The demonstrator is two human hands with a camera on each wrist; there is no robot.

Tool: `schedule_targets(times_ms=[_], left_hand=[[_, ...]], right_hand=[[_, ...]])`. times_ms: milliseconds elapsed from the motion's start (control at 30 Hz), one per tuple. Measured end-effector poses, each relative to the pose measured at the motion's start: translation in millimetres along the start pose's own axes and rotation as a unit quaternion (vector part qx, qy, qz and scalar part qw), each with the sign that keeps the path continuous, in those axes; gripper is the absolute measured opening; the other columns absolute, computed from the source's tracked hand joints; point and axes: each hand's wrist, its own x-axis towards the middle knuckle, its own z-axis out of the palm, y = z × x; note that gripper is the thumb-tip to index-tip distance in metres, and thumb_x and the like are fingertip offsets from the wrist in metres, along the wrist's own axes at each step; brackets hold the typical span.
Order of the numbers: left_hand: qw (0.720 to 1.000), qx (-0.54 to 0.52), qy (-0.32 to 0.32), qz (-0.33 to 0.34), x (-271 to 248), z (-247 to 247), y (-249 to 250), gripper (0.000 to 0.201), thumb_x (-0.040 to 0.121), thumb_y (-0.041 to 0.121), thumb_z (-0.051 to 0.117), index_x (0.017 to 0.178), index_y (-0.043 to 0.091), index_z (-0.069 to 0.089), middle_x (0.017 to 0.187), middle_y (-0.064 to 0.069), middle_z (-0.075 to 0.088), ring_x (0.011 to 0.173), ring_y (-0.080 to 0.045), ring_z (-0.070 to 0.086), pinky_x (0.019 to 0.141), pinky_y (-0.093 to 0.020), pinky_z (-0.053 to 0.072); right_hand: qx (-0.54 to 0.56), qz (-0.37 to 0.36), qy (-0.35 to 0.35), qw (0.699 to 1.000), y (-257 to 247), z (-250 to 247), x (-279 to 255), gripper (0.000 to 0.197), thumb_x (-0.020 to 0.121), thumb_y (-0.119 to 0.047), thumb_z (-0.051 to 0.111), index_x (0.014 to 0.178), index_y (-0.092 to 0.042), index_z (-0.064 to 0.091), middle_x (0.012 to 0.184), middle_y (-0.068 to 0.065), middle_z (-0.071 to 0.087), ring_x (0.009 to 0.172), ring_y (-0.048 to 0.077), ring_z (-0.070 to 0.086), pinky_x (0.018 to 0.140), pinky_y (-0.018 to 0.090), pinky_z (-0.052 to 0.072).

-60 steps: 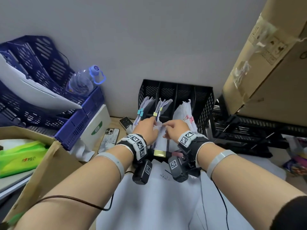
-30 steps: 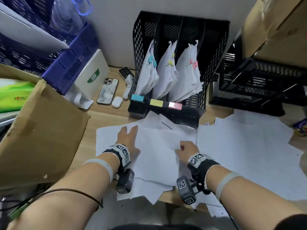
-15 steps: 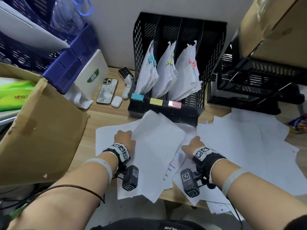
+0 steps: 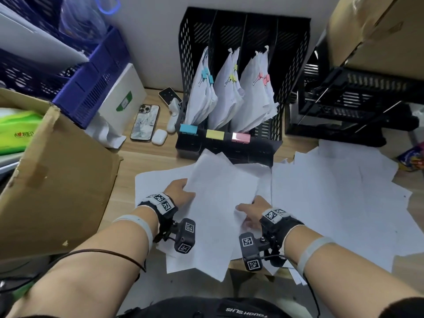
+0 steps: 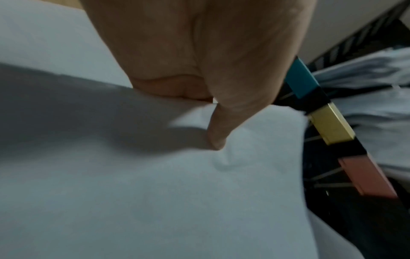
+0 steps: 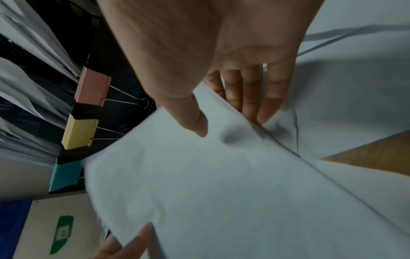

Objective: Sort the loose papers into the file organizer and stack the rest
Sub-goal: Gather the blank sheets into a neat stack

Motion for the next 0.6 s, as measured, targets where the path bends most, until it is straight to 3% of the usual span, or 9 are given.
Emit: schedule_targets(times_ms=[67,167,233,267,333,400,500,533,600], left_hand=[[0.998,-0.069,-0.001,-0.014,-5,-9,-8,0.023,0.089,0.016,0.063,0.112,0.021,0.066,0.104,-0.001,0.070,0.093,-0.022,0.065,0.071,-0.026,0.047],[0.975,-0.217,0.006,-0.057,-15,-21,-20,0.028,0.081,0.023,0.072,0.108,0.025,0.069,0.109,-0.007,0.075,0.100,-0.032,0.071,0.088,-0.047,0.057],[0.955,-0.288,0.012,-0.067,-23,-27,-25,0.027,0.086,0.012,0.069,0.112,0.019,0.068,0.114,-0.016,0.072,0.105,-0.040,0.068,0.095,-0.061,0.051],[0.949,-0.308,0.019,-0.069,-29,-29,-25,0.026,0.090,0.005,0.064,0.115,0.014,0.066,0.117,-0.021,0.070,0.107,-0.043,0.067,0.095,-0.062,0.051],[0.939,-0.331,0.032,-0.085,-36,-32,-31,0.027,0.093,-0.001,0.059,0.119,0.006,0.063,0.115,-0.023,0.069,0.101,-0.043,0.067,0.084,-0.052,0.058],[0.930,-0.349,0.048,-0.102,-46,-37,-39,0.029,0.093,0.002,0.061,0.122,0.002,0.061,0.104,-0.018,0.071,0.085,-0.034,0.069,0.066,-0.038,0.060],[0.913,-0.374,0.101,-0.124,-54,-49,-56,0.048,0.078,0.022,0.078,0.122,0.018,0.060,0.104,-0.017,0.073,0.084,-0.034,0.072,0.075,-0.051,0.060],[0.914,-0.361,0.126,-0.133,-57,-55,-61,0.048,0.075,0.025,0.081,0.118,0.024,0.060,0.102,-0.016,0.073,0.082,-0.033,0.072,0.070,-0.049,0.062],[0.935,-0.306,0.119,-0.133,-69,-64,-61,0.033,0.081,0.023,0.078,0.109,0.026,0.062,0.095,-0.010,0.072,0.074,-0.026,0.071,0.055,-0.030,0.060]], right_hand=[[0.001,-0.030,0.016,0.999,-9,-2,-12,0.031,0.074,-0.031,0.074,0.085,-0.009,0.056,0.071,0.011,0.058,0.063,0.026,0.061,0.060,0.031,0.048],[-0.011,-0.075,0.000,0.997,-23,-3,-23,0.041,0.080,-0.039,0.074,0.110,-0.018,0.058,0.094,0.006,0.057,0.081,0.022,0.061,0.070,0.032,0.049],[-0.061,-0.123,-0.018,0.990,-38,-3,-32,0.038,0.082,-0.039,0.072,0.109,-0.015,0.060,0.102,0.003,0.064,0.087,0.021,0.061,0.076,0.029,0.049],[-0.082,-0.146,-0.026,0.986,-44,-2,-35,0.032,0.084,-0.034,0.070,0.107,-0.012,0.064,0.105,0.003,0.068,0.090,0.021,0.064,0.079,0.030,0.051],[-0.103,-0.189,-0.039,0.976,-56,3,-43,0.022,0.085,-0.021,0.066,0.103,-0.012,0.069,0.105,0.005,0.072,0.097,0.025,0.067,0.085,0.033,0.054],[-0.155,-0.223,-0.039,0.962,-67,10,-52,0.020,0.086,-0.016,0.061,0.104,-0.012,0.069,0.102,0.003,0.070,0.094,0.024,0.065,0.076,0.027,0.053],[-0.331,-0.257,-0.020,0.908,-81,22,-55,0.032,0.088,-0.012,0.050,0.114,-0.018,0.067,0.110,0.005,0.067,0.102,0.029,0.063,0.080,0.027,0.050],[-0.384,-0.266,-0.014,0.884,-85,24,-55,0.036,0.086,-0.010,0.047,0.114,-0.020,0.067,0.111,0.005,0.067,0.102,0.031,0.063,0.083,0.030,0.052],[-0.442,-0.284,-0.012,0.851,-92,29,-53,0.036,0.083,-0.007,0.045,0.105,-0.020,0.070,0.106,0.007,0.070,0.096,0.031,0.065,0.082,0.034,0.056]])
